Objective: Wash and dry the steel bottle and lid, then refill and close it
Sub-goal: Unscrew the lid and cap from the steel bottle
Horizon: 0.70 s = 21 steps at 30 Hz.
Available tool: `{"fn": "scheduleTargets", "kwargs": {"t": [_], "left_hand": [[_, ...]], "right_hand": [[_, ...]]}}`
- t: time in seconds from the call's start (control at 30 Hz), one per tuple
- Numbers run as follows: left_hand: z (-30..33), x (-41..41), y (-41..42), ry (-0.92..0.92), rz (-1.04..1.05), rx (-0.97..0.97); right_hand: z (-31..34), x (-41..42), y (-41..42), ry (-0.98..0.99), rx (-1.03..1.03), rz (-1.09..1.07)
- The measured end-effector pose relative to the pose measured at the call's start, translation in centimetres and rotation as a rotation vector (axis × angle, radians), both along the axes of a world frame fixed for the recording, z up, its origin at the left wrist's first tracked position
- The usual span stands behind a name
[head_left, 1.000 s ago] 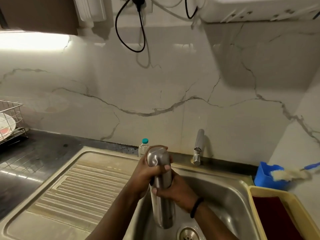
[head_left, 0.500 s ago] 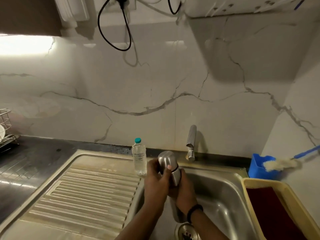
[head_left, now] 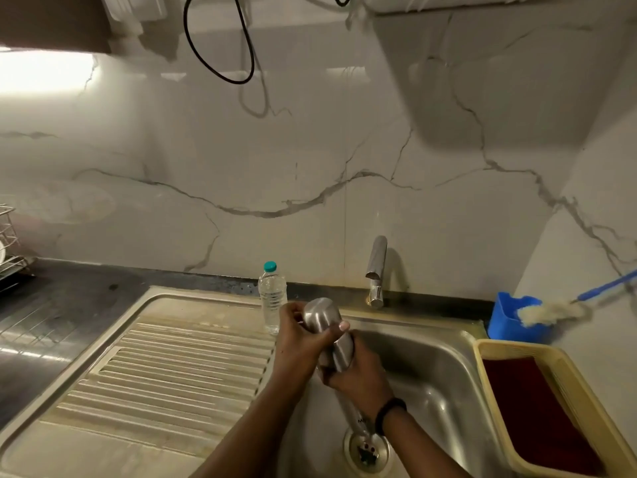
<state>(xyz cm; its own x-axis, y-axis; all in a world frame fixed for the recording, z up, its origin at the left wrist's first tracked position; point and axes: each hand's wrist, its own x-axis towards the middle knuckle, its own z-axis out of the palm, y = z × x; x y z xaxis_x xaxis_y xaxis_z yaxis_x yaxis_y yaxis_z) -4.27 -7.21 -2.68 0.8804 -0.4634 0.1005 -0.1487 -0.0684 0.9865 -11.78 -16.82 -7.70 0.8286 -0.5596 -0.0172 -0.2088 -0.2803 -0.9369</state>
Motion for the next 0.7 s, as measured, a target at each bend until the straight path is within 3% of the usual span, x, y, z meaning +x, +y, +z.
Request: {"fn": "scheduleTargets", "kwargs": {"t": [0.1, 0.2, 0.27, 0.4, 0.47, 0.6, 0.7], "left_hand": [[-0.3, -0.2, -0.9, 0.152, 0.083, -0.042], [0.0, -0.9, -0.7, 0.25, -0.127, -0.083], [0.4, -1.3, -0.3, 0.156, -0.14, -0.093], [2.6, -0.1, 0.2, 0.116, 0.122, -0.28], [3.0, 2.0, 0.8, 0.046, 0.132, -0.274], [-0.7, 5.2, 3.8, -0.283, 0.179, 0.297], [-5.8, 6.2, 7.8, -0.368, 0.253, 0.64]], "right_hand": [[-0.5, 0.3, 0.5, -0.026, 0.012, 0.007], [-0.7, 0.3, 0.5, -0.025, 0.063, -0.057], [-1.1, 0.0, 0.2, -0.017, 0.068, -0.057], [-1.8, -1.2, 0.2, 0.011, 0.04, -0.031], [-2.3, -1.5, 0.4, 0.028, 0.026, -0.015], [-2.6, -1.5, 0.7, 0.048, 0.009, -0.009], [-2.4, -1.3, 1.3, 0.055, 0.013, 0.052]]}}
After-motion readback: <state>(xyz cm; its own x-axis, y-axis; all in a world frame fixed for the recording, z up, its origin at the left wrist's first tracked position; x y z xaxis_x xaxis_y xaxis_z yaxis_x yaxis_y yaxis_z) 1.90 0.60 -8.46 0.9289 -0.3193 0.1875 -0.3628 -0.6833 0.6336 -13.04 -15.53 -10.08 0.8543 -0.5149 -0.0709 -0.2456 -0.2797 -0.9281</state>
